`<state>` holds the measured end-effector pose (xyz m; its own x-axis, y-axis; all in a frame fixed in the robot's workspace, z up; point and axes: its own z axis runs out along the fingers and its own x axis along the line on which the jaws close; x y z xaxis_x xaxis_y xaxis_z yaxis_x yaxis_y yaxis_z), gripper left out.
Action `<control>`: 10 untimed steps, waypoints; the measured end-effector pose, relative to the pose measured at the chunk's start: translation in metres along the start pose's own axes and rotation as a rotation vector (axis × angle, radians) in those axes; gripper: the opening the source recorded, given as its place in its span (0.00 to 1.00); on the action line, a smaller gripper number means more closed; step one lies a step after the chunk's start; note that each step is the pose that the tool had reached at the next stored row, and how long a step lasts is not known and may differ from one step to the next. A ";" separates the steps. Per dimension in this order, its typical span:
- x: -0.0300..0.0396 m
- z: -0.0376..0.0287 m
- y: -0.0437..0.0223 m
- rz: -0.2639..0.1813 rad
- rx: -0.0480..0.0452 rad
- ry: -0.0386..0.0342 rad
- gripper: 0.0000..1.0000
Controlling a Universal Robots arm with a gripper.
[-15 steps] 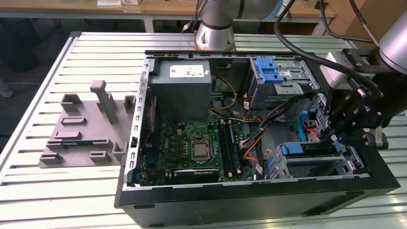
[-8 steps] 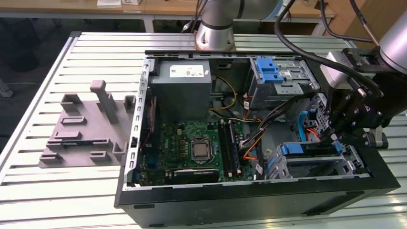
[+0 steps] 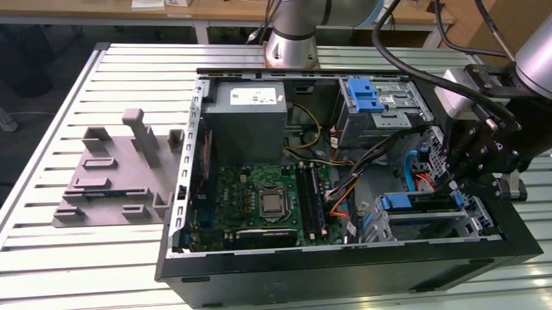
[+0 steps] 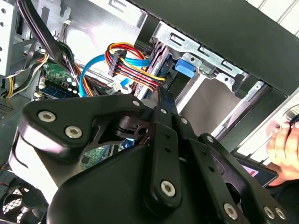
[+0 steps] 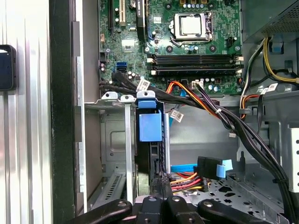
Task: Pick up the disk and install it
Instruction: 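Insert the second disk wire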
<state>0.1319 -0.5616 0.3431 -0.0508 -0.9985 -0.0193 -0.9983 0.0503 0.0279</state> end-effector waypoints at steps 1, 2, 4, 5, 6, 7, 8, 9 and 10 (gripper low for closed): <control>0.0000 -0.0001 0.0001 0.000 0.0001 0.0001 0.11; 0.0000 -0.0001 0.0007 0.000 0.0007 0.0002 0.11; 0.0001 0.0000 0.0021 0.000 0.0025 0.0001 0.11; 0.0001 0.0001 0.0036 0.000 0.0042 -0.0001 0.11; 0.0003 0.0003 0.0050 0.000 0.0057 -0.0004 0.11; 0.0003 0.0002 0.0063 0.000 0.0072 -0.0003 0.11; 0.0005 0.0004 0.0096 0.000 0.0103 -0.0005 0.11; 0.0006 0.0004 0.0107 0.000 0.0121 -0.0008 0.11; 0.0007 0.0005 0.0121 0.000 0.0135 -0.0008 0.11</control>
<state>0.1198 -0.5617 0.3429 -0.0506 -0.9985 -0.0201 -0.9986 0.0503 0.0144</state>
